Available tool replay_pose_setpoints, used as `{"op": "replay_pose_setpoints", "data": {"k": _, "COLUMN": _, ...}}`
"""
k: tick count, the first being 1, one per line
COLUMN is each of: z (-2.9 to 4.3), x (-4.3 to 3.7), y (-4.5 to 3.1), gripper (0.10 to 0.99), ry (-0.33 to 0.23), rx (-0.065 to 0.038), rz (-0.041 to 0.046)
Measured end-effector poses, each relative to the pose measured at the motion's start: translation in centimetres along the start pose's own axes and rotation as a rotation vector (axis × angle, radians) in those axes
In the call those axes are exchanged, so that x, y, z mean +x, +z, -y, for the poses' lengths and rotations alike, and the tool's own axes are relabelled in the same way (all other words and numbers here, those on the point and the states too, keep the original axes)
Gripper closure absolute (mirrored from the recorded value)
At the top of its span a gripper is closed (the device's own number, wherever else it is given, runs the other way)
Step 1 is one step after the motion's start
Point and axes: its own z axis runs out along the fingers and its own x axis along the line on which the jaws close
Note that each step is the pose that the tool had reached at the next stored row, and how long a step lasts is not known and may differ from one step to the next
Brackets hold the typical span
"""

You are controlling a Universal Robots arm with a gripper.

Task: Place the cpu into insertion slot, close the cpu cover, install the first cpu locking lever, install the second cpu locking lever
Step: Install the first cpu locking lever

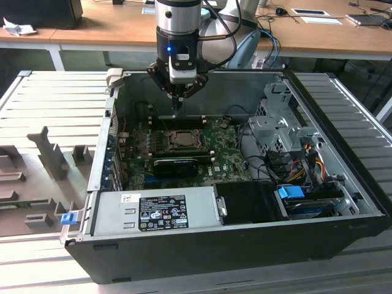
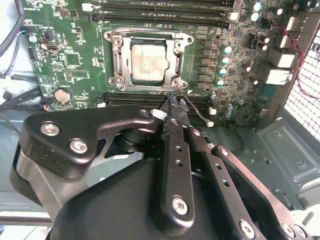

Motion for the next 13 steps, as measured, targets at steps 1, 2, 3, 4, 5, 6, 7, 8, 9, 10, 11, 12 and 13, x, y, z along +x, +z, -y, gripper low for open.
{"op": "replay_pose_setpoints", "data": {"k": 1, "z": 0.00, "x": 0.00, "y": 0.00, "gripper": 0.980, "ry": -0.003, "rx": 0.000, "rz": -0.0002}}
{"op": "replay_pose_setpoints", "data": {"k": 2, "z": 0.00, "x": 0.00, "y": 0.00, "gripper": 0.980, "ry": -0.006, "rx": 0.000, "rz": -0.0003}}
{"op": "replay_pose_setpoints", "data": {"k": 3, "z": 0.00, "x": 0.00, "y": 0.00, "gripper": 0.980, "ry": -0.009, "rx": 0.000, "rz": -0.0004}}
{"op": "replay_pose_setpoints", "data": {"k": 4, "z": 0.00, "x": 0.00, "y": 0.00, "gripper": 0.980, "ry": -0.013, "rx": 0.000, "rz": -0.0006}}
{"op": "replay_pose_setpoints", "data": {"k": 5, "z": 0.00, "x": 0.00, "y": 0.00, "gripper": 0.980, "ry": -0.016, "rx": 0.000, "rz": -0.0008}}
{"op": "replay_pose_setpoints", "data": {"k": 6, "z": 0.00, "x": 0.00, "y": 0.00, "gripper": 0.980, "ry": -0.019, "rx": 0.000, "rz": -0.0009}}
{"op": "replay_pose_setpoints", "data": {"k": 7, "z": 0.01, "x": 0.00, "y": 0.00, "gripper": 0.980, "ry": -0.022, "rx": 0.000, "rz": -0.0011}}
{"op": "replay_pose_setpoints", "data": {"k": 8, "z": 0.01, "x": 0.00, "y": 0.00, "gripper": 0.980, "ry": -0.025, "rx": 0.000, "rz": -0.0012}}
{"op": "replay_pose_setpoints", "data": {"k": 9, "z": 0.01, "x": 0.00, "y": 0.00, "gripper": 0.980, "ry": -0.028, "rx": 0.000, "rz": -0.0013}}
{"op": "replay_pose_setpoints", "data": {"k": 10, "z": 0.01, "x": -0.01, "y": 0.00, "gripper": 0.980, "ry": -0.031, "rx": 0.000, "rz": -0.0016}}
{"op": "replay_pose_setpoints", "data": {"k": 11, "z": 0.03, "x": -0.01, "y": 0.00, "gripper": 0.980, "ry": -0.034, "rx": 0.000, "rz": -0.0017}}
{"op": "replay_pose_setpoints", "data": {"k": 12, "z": 0.03, "x": -0.01, "y": 0.00, "gripper": 0.980, "ry": -0.038, "rx": 0.000, "rz": -0.0020}}
{"op": "replay_pose_setpoints", "data": {"k": 13, "z": 0.03, "x": -0.01, "y": 0.00, "gripper": 0.980, "ry": -0.042, "rx": 0.000, "rz": -0.0021}}
